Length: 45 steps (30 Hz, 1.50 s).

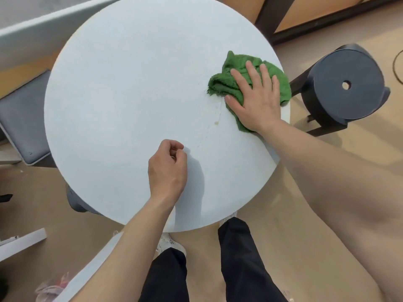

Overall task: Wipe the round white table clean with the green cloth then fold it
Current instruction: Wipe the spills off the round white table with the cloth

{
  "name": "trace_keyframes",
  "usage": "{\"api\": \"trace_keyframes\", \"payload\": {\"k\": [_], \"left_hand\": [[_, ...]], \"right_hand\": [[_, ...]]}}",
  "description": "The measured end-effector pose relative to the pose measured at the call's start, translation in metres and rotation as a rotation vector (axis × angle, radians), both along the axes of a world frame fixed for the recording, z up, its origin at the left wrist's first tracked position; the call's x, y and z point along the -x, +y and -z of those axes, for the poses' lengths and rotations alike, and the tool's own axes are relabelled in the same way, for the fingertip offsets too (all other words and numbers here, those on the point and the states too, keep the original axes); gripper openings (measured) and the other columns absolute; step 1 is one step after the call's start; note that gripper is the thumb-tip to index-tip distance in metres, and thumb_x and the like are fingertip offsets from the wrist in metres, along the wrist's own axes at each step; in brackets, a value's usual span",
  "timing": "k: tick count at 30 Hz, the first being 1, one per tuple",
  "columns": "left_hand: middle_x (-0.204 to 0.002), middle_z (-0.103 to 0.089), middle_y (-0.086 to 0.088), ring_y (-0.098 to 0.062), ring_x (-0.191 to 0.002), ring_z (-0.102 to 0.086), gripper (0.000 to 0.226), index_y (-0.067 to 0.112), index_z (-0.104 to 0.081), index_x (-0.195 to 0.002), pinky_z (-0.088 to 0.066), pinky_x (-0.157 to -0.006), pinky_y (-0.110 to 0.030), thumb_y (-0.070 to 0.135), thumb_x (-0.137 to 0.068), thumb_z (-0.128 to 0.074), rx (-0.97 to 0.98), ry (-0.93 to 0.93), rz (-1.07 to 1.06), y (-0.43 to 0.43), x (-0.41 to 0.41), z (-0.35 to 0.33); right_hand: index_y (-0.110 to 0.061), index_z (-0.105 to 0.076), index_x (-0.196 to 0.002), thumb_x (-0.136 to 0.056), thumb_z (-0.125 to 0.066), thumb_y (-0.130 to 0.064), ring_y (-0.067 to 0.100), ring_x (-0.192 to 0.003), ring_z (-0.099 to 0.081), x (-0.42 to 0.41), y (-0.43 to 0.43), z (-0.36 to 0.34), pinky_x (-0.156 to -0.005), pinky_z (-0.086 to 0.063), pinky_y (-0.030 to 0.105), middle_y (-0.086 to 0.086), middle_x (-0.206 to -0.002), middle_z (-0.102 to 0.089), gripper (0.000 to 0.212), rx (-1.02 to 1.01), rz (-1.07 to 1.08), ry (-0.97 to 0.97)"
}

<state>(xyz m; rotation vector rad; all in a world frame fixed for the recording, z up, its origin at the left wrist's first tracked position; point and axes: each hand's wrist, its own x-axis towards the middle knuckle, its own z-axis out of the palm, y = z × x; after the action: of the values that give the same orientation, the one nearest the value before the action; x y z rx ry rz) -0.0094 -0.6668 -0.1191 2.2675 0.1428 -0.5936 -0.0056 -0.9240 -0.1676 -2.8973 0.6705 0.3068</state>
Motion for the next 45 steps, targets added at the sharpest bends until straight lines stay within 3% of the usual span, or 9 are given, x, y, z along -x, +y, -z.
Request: {"api": "trace_keyframes", "payload": {"k": [4,10,16,20,30,35,38,41,45], "left_hand": [[-0.082,-0.063,0.014,-0.001,-0.076,-0.059,0.016,0.023,-0.064,-0.097,-0.045,-0.068,-0.019,0.016,-0.092,-0.051,0.014,-0.056,-0.040,-0.024,-0.005,-0.004],[-0.081,-0.064,0.012,-0.001,-0.074,-0.059,0.013,0.023,-0.064,-0.095,-0.042,-0.067,-0.014,0.017,-0.092,-0.052,0.006,-0.100,-0.112,-0.040,-0.017,-0.006],[-0.082,-0.064,0.012,-0.002,-0.073,-0.059,0.015,0.023,-0.063,-0.095,-0.044,-0.066,-0.018,0.016,-0.092,-0.050,-0.004,-0.061,-0.162,-0.037,-0.027,0.002],[-0.081,-0.064,0.012,0.001,-0.070,-0.059,0.015,0.026,-0.063,-0.094,-0.044,-0.064,-0.016,0.017,-0.093,-0.051,0.004,-0.062,-0.194,-0.037,-0.025,0.006],[-0.079,-0.063,0.011,-0.001,-0.072,-0.059,0.014,0.023,-0.063,-0.095,-0.043,-0.068,-0.013,0.015,-0.092,-0.051,0.001,-0.159,-0.234,-0.036,-0.041,-0.007],[-0.079,-0.063,0.011,-0.001,-0.070,-0.057,0.015,0.024,-0.062,-0.095,-0.039,-0.063,-0.009,0.015,-0.093,-0.050,0.009,-0.159,-0.230,-0.033,-0.043,-0.016],[-0.078,-0.062,0.012,-0.001,-0.069,-0.057,0.016,0.023,-0.062,-0.095,-0.038,-0.061,-0.005,0.014,-0.092,-0.050,0.007,-0.169,-0.242,-0.029,-0.046,-0.022],[-0.081,-0.063,0.011,-0.001,-0.073,-0.058,0.016,0.024,-0.062,-0.096,-0.039,-0.063,-0.006,0.014,-0.092,-0.050,0.007,-0.177,-0.261,-0.024,-0.051,-0.025],[-0.082,-0.062,0.011,-0.002,-0.072,-0.058,0.017,0.023,-0.062,-0.098,-0.043,-0.066,-0.017,0.015,-0.092,-0.048,0.011,-0.144,-0.262,-0.022,-0.051,-0.023]], "right_hand": [[-0.039,-0.014,-0.161,-0.099,-0.025,-0.064,0.038,-0.156,-0.003,0.025,0.044,0.002,-0.122,-0.007,0.062,0.007,-0.171,-0.007,0.068,0.013,-0.064,-0.027],[-0.040,-0.028,-0.158,-0.095,-0.041,-0.067,0.039,-0.155,-0.013,0.114,0.081,0.006,-0.121,-0.012,0.063,0.006,-0.169,-0.018,0.069,-0.096,-0.545,-0.024],[-0.042,-0.016,-0.159,-0.092,-0.031,-0.074,0.036,-0.156,-0.003,0.035,-0.019,0.006,-0.123,-0.008,0.060,0.005,-0.171,-0.007,0.076,0.010,0.015,0.004],[-0.041,-0.007,-0.161,-0.094,-0.021,-0.072,0.037,-0.156,0.004,-0.047,-0.026,0.003,-0.123,-0.003,0.061,0.005,-0.171,0.001,0.075,0.011,0.062,0.016],[-0.036,-0.030,-0.157,-0.098,-0.041,-0.059,0.038,-0.156,-0.010,0.103,0.143,0.006,-0.123,-0.010,0.060,0.005,-0.169,-0.019,0.065,-0.217,-0.572,0.028],[-0.024,-0.066,-0.125,-0.102,-0.048,-0.021,0.032,-0.131,-0.057,0.137,0.144,0.005,-0.102,-0.050,0.046,0.006,-0.138,-0.064,0.029,-0.281,-0.821,-0.188],[-0.026,-0.061,-0.128,-0.103,-0.044,-0.024,0.024,-0.106,-0.068,0.104,0.130,-0.028,-0.080,-0.058,0.041,0.000,-0.125,-0.069,0.030,-0.566,-0.582,-0.180],[-0.036,-0.059,-0.134,-0.103,-0.048,-0.038,0.009,-0.110,-0.064,0.061,0.085,-0.060,-0.096,-0.052,0.036,-0.013,-0.124,-0.069,0.033,-0.925,-0.143,-0.071],[-0.031,-0.050,-0.146,-0.102,-0.048,-0.031,0.022,-0.130,-0.051,0.036,0.008,-0.060,-0.107,-0.043,0.040,-0.004,-0.143,-0.057,0.044,-0.434,0.144,-0.094]]}}
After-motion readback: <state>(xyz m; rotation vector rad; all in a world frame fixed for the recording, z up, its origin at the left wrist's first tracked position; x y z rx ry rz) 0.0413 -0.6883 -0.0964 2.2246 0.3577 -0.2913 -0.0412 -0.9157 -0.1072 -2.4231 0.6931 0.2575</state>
